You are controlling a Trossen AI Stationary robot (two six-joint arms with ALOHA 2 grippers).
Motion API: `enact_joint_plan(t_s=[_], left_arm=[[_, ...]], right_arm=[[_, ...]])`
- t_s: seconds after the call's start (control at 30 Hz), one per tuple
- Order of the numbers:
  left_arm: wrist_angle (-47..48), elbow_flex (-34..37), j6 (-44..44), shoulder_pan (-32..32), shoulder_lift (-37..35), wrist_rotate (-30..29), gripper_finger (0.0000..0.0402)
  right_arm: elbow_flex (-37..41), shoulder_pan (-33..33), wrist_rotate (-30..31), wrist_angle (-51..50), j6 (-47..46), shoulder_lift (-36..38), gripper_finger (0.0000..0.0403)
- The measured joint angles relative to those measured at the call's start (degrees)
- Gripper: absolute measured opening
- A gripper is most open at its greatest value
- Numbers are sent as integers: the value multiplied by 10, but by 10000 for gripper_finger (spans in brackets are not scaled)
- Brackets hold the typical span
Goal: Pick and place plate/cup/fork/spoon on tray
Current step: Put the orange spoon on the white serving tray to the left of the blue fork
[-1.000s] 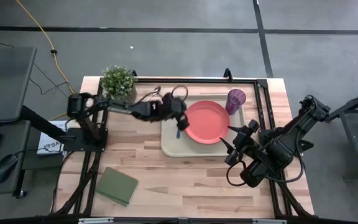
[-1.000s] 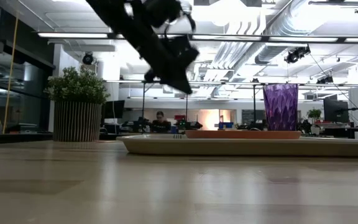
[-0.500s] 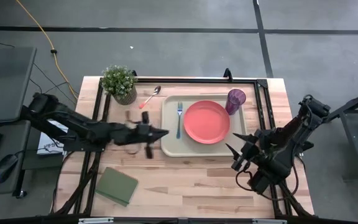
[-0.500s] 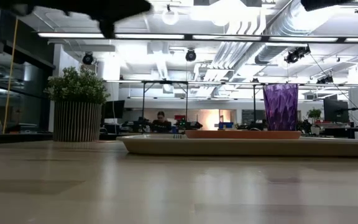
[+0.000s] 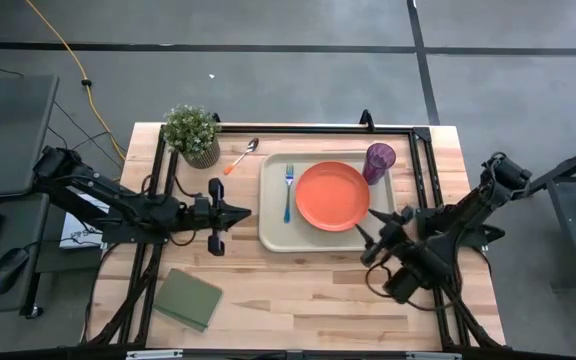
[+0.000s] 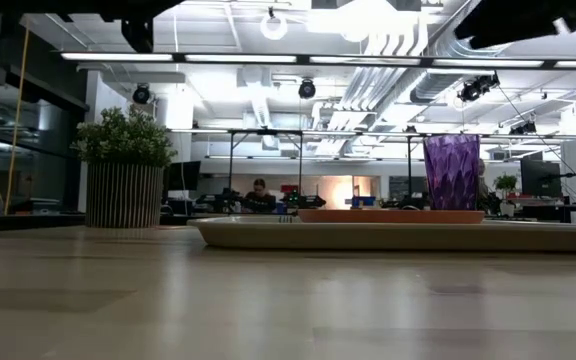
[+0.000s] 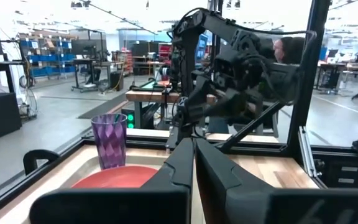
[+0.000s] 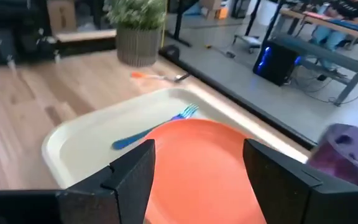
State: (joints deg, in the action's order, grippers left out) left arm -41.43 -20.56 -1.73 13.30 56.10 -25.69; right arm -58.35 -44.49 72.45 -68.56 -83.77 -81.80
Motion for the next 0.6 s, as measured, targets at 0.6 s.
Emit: enact_joint_plan(t_s=[0.6], left_arm=[[37, 0, 11, 0, 4, 0, 0]], right_arm=[[8, 193, -344, 445, 758, 42, 236]])
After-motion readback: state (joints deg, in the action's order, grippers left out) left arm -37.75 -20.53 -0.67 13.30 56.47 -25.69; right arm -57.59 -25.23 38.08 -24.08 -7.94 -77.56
